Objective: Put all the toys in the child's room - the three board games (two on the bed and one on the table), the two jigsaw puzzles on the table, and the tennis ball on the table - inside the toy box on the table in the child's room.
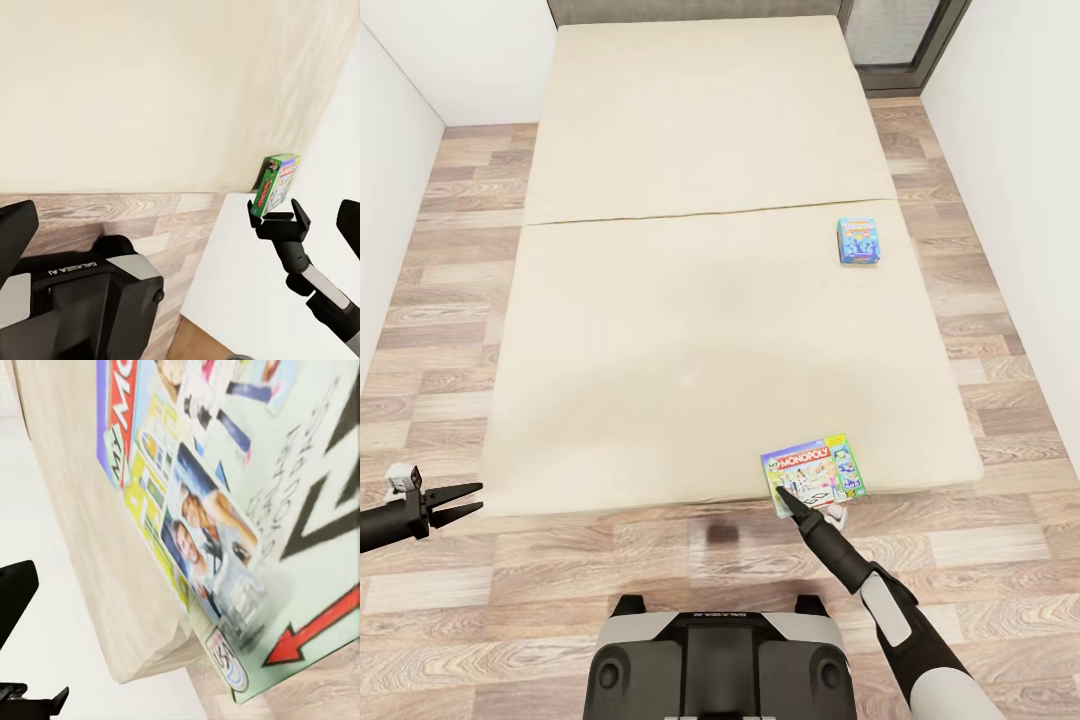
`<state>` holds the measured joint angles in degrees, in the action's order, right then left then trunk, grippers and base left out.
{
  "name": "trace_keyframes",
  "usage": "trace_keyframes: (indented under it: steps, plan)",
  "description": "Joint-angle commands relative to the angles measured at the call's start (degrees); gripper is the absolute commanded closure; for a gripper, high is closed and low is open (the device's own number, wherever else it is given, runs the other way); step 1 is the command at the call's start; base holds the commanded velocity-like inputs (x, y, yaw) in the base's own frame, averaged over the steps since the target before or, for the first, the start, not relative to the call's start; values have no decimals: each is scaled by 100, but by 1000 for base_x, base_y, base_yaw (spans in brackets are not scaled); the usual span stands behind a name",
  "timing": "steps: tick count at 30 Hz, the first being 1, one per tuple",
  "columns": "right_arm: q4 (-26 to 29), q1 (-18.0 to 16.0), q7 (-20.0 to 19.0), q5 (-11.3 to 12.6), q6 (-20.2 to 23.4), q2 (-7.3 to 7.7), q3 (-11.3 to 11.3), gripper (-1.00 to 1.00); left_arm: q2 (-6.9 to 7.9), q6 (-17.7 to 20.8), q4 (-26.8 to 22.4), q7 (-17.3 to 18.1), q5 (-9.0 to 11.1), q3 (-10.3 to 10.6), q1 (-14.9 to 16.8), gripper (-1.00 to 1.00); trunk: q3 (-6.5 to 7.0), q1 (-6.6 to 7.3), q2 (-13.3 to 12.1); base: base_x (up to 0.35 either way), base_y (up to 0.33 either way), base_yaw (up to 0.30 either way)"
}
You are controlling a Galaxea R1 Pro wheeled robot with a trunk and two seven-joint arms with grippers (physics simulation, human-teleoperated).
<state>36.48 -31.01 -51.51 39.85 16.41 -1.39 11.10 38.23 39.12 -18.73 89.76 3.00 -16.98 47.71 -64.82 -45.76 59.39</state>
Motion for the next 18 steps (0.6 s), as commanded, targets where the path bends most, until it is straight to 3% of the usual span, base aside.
trace_keyframes:
  steps: [1, 2, 3, 18]
  plan:
    - [-1, -2, -20, 24, 55, -3, 24, -100, 0, 61, 1, 24, -10, -7, 2, -100, -2, -1, 3, 0, 0, 0]
    - [-1, -2, -21, 27, 55, -1, 24, -100, 0, 61, 1, 24, -10, -7, 2, -100, -2, -1, 3, 0, 0, 0]
    - [-1, -2, -22, 32, 55, 1, 24, 100, 0, 61, 1, 24, -10, -7, 2, -100, -2, -1, 3, 0, 0, 0]
    - [7, -2, -81, 65, 55, 16, 33, 100, 1, 54, 1, 24, -13, -7, 2, -100, -2, -1, 3, 0, 0, 0]
